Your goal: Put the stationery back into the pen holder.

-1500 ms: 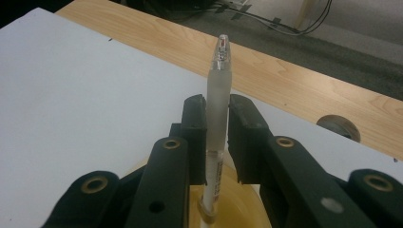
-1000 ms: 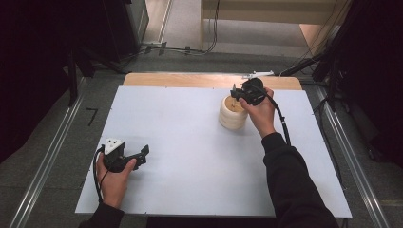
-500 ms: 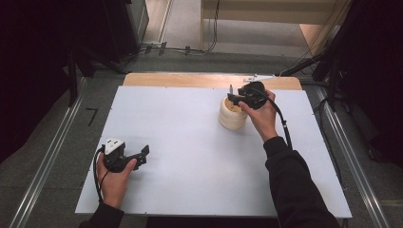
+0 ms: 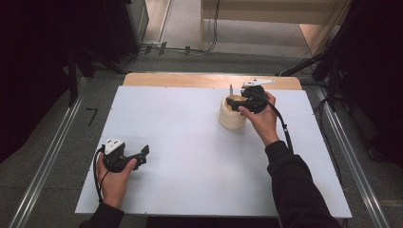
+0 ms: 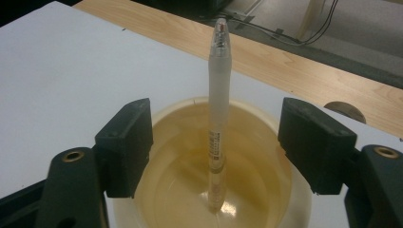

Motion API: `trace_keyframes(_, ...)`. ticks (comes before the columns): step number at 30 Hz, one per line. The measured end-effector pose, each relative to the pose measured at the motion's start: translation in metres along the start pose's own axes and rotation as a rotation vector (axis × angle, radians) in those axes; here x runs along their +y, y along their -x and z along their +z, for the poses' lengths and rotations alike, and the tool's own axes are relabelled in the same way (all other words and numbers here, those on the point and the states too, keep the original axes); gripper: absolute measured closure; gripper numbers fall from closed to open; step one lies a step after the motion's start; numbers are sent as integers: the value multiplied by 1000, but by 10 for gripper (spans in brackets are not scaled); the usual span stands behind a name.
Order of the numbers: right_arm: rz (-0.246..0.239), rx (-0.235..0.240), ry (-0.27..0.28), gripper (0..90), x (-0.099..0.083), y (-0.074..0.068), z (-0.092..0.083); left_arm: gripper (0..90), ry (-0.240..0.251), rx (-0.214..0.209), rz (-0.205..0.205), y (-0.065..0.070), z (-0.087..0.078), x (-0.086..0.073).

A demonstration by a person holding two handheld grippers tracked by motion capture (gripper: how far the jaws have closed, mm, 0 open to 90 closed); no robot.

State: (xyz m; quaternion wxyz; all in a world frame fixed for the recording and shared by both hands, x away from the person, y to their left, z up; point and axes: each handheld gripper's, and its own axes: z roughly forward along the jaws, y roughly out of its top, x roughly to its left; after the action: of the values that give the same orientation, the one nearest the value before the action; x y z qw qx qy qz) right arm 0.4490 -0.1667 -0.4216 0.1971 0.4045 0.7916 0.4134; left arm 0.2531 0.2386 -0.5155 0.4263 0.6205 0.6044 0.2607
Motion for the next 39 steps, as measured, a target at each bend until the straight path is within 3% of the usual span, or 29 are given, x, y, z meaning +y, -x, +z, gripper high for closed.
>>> trace_keyframes(8, 0, -1, 14, 207, -5, -2, -5, 47, -1, 2, -2, 0, 1, 0)
trace_keyframes(39, -5, 0, 35, 200, -27, -5, -25, 47, 0, 4, 3, 1, 1, 0)
